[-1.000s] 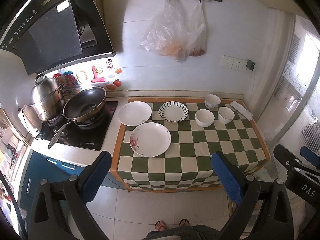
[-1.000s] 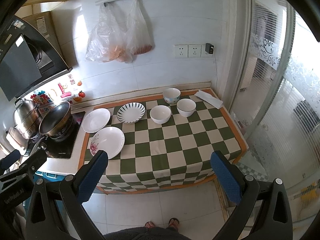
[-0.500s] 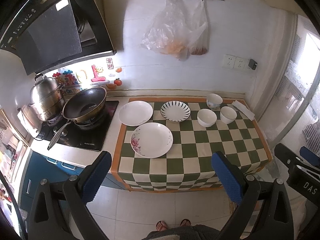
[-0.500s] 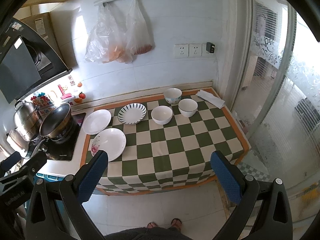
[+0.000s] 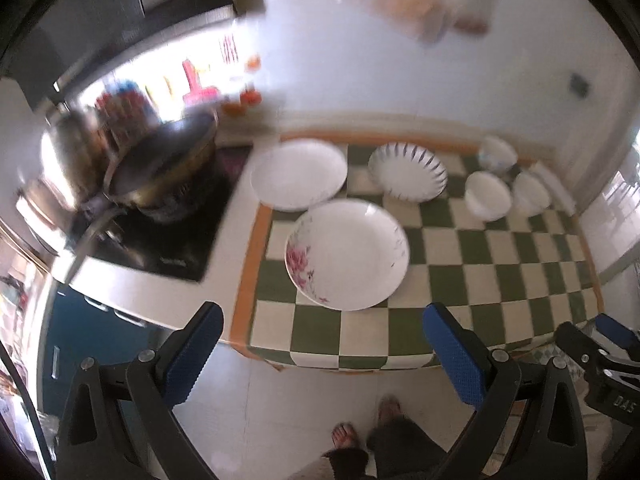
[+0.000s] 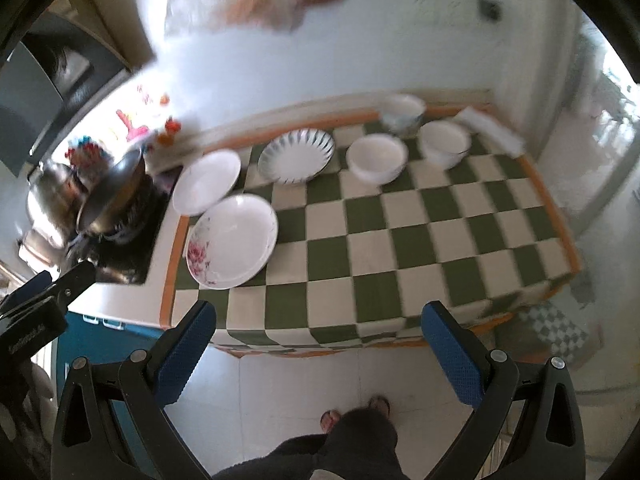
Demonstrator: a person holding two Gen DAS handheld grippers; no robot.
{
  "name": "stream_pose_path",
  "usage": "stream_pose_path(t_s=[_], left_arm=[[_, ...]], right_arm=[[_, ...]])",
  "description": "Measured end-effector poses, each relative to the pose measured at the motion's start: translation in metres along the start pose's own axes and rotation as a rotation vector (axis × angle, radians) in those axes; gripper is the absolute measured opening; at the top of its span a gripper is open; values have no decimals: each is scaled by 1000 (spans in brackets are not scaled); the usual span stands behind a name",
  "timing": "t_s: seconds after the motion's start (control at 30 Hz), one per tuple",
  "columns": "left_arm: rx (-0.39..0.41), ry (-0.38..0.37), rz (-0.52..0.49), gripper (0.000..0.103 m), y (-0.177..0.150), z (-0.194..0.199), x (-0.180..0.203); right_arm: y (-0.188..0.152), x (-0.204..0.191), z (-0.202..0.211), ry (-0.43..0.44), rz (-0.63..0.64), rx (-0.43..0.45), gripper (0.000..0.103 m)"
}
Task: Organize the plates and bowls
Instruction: 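Reach both grippers to the pink-floral plate and pinch its rim, then lift the pink-floral plate with both grippers and lower it onto the cloth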
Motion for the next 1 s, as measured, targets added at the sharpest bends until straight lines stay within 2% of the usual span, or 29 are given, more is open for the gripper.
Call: stream_pose_path(t_s=[0.2, 0.27, 0.4, 0.5, 0.57, 0.6, 0.67, 0.7, 0.77, 0.83, 0.87, 0.9, 1.0], left_arm=[[-146, 38, 55, 102, 16, -102, -17], [-196, 59, 88, 100, 20, -132, -26], [-304, 44, 177, 93, 27, -192, -43], [-383, 33, 220, 78, 26, -230, -48], [-426, 34, 232, 63, 23, -249, -50], [-455, 31, 235, 59, 21, -259, -50], [-492, 25, 242, 49, 17, -272, -52], [-509, 14, 242, 47, 15, -278, -51], [-526, 17, 230, 33, 12, -285, -51], [-533, 1, 240, 30, 9, -290, -49], [-529, -9, 246, 30, 9, -290, -48], [-519, -7, 250, 30, 9, -288, -48], [-497, -8, 247, 29, 9, -284, -46]], right_arm=[[34, -13, -136, 137, 16, -177, 101], [46, -18, -173, 165, 24, -219, 100], [70, -31, -250, 227, 56, -307, 92], [74, -43, -293, 286, 52, -384, 85], [76, -51, -314, 324, 41, -426, 81], [77, -56, -323, 358, 32, -445, 78], [80, -61, -337, 371, 32, -469, 73], [82, -64, -344, 376, 34, -475, 70], [82, -69, -354, 389, 38, -497, 57], [81, -75, -363, 409, 45, -526, 24], [79, -76, -366, 405, 50, -535, 18], [78, -77, -368, 393, 56, -539, 13], [77, -80, -368, 401, 66, -522, 13]])
Point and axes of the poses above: each gripper's, at about its wrist camera, not at the fingertips, and z roughly against the way its jaws point, x to its right, y to its top, the point moved 9 cm from there along -z, roughly the way its jaws point, and after that the axes turned 7 degrees about z, right-handed, at the moved point
